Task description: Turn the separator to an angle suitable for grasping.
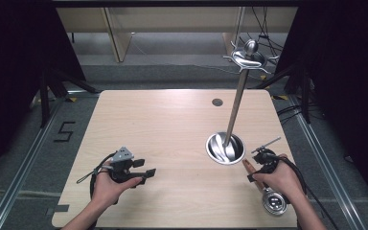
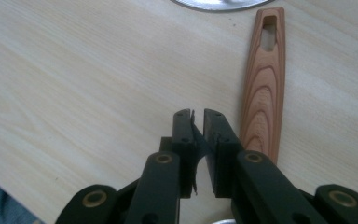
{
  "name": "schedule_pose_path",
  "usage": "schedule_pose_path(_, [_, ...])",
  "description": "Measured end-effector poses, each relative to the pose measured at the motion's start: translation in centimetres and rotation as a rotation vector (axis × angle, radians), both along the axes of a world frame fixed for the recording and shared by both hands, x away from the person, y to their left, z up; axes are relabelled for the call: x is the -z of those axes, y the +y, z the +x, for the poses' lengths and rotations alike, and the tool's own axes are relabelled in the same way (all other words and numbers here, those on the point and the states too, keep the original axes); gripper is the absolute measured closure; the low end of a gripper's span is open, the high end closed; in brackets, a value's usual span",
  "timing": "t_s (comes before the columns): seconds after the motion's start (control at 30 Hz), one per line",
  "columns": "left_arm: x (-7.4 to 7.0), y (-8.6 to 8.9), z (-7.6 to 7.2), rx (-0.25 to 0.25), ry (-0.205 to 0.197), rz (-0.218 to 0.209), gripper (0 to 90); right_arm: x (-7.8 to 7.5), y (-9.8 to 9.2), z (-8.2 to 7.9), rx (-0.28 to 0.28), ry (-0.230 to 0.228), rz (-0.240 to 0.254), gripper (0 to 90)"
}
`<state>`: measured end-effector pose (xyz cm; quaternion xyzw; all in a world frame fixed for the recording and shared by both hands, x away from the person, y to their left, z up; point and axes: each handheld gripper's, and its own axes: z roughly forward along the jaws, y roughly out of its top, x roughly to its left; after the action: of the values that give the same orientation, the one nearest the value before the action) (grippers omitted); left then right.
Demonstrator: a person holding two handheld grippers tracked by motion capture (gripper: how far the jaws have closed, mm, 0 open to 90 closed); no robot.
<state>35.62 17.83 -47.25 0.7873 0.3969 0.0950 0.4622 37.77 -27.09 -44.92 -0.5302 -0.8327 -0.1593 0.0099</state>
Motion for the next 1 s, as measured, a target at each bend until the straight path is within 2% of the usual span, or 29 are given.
schedule_pose_path(0.07, [0.0,0.0,0.0,-0.007,0.000,0.001,35.8,0.3,0.1,0.3,-0.014,-0.018,0.000,84.7])
schedule_pose_path(0.13, [0.1,0.0,0.0,-0.014,-0.003,0.007,35.7,0.4,0.6,0.5,0.017,-0.003,-0.026,84.5])
schedule_pose_path(0.17, [0.1,0.0,0.1,-0.010,0.001,0.011,35.6,0.7,0.9,0.6,0.023,-0.023,-0.055,84.6])
schedule_pose_path(0.2, [0.1,0.0,0.1,0.000,0.011,0.011,35.6,0.9,1.2,0.7,0.016,-0.022,-0.059,84.9])
schedule_pose_path(0.23, [0.1,0.0,0.1,-0.002,0.010,0.010,35.6,1.1,1.1,0.9,-0.018,-0.033,-0.084,85.7])
schedule_pose_path(0.27, [0.1,0.0,0.1,-0.002,0.009,0.009,35.6,1.1,1.3,1.0,-0.020,-0.034,-0.096,86.6])
schedule_pose_path(0.3, [0.1,0.0,0.1,-0.001,0.009,0.009,35.5,1.3,1.4,1.2,-0.043,-0.054,-0.101,87.7])
schedule_pose_path(0.33, [0.1,0.0,0.1,-0.002,0.008,0.010,35.6,1.4,1.6,1.2,-0.029,-0.051,-0.120,88.4])
schedule_pose_path(0.53, [0.1,-0.1,0.1,-0.009,0.006,0.004,35.5,1.4,1.9,1.4,-0.028,-0.068,-0.135,90.0])
schedule_pose_path(0.57, [0.1,0.0,0.2,0.001,0.009,0.010,35.5,1.5,1.9,1.3,-0.016,-0.060,-0.121,90.0])
schedule_pose_path(0.67, [0.1,-0.1,0.1,-0.013,-0.002,0.003,35.5,1.5,1.8,1.3,-0.018,-0.069,-0.124,90.0])
schedule_pose_path(0.7, [0.1,-0.1,0.1,-0.012,-0.001,0.004,35.5,1.4,1.8,1.3,-0.013,-0.058,-0.125,90.0])
schedule_pose_path(0.73, [0.1,-0.1,0.1,-0.008,0.002,0.001,35.5,1.5,1.7,1.4,-0.019,-0.077,-0.150,90.0])
schedule_pose_path(0.77, [0.1,-0.1,0.1,-0.001,0.008,0.004,35.5,1.4,1.9,1.3,-0.009,-0.067,-0.119,90.0])
schedule_pose_path(0.87, [0.1,-0.1,0.1,-0.003,0.002,0.007,35.5,1.2,1.9,1.3,-0.018,-0.067,-0.124,90.0])
schedule_pose_path(0.9, [0.1,-0.1,0.1,-0.003,0.001,0.008,35.5,1.1,2.0,1.3,0.006,-0.052,-0.107,90.0])
schedule_pose_path(1.0, [0.0,0.0,0.1,-0.004,0.001,0.005,35.5,1.0,1.9,1.3,0.008,-0.058,-0.109,90.0])
